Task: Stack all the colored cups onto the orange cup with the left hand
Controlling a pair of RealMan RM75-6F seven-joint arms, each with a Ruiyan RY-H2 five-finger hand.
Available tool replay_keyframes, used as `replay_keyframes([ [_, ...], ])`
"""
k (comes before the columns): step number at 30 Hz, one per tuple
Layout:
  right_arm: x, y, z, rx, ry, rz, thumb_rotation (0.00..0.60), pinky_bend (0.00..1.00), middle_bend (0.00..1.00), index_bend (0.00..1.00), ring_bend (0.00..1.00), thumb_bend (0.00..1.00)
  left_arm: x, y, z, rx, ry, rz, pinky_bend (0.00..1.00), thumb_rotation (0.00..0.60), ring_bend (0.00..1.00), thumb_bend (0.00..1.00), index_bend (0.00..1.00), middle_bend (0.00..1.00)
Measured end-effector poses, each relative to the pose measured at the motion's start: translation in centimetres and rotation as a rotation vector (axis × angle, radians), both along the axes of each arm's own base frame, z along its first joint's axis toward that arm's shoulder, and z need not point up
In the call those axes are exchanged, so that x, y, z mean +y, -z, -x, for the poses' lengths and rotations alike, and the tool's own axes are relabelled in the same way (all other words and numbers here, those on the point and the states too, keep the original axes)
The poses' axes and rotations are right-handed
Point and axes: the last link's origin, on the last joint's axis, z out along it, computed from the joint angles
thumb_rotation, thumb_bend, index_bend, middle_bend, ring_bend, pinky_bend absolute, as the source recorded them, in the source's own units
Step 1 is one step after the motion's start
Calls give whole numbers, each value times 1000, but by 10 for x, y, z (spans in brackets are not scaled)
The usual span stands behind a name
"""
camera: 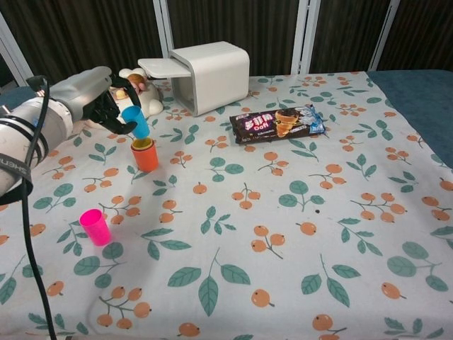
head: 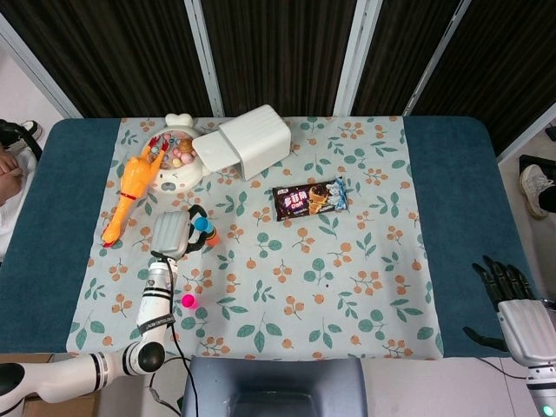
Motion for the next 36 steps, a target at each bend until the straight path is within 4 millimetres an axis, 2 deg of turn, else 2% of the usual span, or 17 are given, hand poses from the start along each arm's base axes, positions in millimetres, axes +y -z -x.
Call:
replay_keyframes([
  [17, 1, -3, 0, -20, -6, 5, 600, 0, 0, 0, 0, 205, 0, 14, 7, 39, -12, 24, 1000, 600, 1000, 352, 498, 1000],
  [18, 1, -3, 0, -20, -6, 5, 600, 0, 0, 0, 0, 205, -1, 15, 7, 39, -13, 28, 1000, 600, 1000, 354, 453, 1000],
  [20, 1, -3, 0, -20, -5, 5, 600, 0, 0, 0, 0, 205, -1, 17, 8, 41, -17, 40, 1000, 600, 1000, 358, 279, 1000],
  [22, 1, -3, 0, -18, -5, 5, 600, 0, 0, 0, 0, 205, -2, 18, 9, 41, -20, 50, 1000, 600, 1000, 360, 54, 1000],
  [24, 0, -3, 0, -17, -4, 4, 600, 0, 0, 0, 0, 205, -3, 18, 7, 35, -16, 55, 1000, 600, 1000, 357, 0, 1000],
  [31, -1, -2, 0, -10, -2, 3, 600, 0, 0, 0, 0, 205, -13, 10, 1, 15, 28, 66, 1000, 600, 1000, 353, 1, 1000],
  [34, 0, -1, 0, -7, -3, -1, 600, 0, 0, 0, 0, 205, -22, 4, -1, 4, 54, 71, 1000, 600, 1000, 348, 44, 1000],
  [36, 1, -1, -1, -13, -5, 1, 600, 0, 0, 0, 0, 205, -35, -5, -1, -13, 79, 90, 1000, 600, 1000, 346, 77, 1000],
])
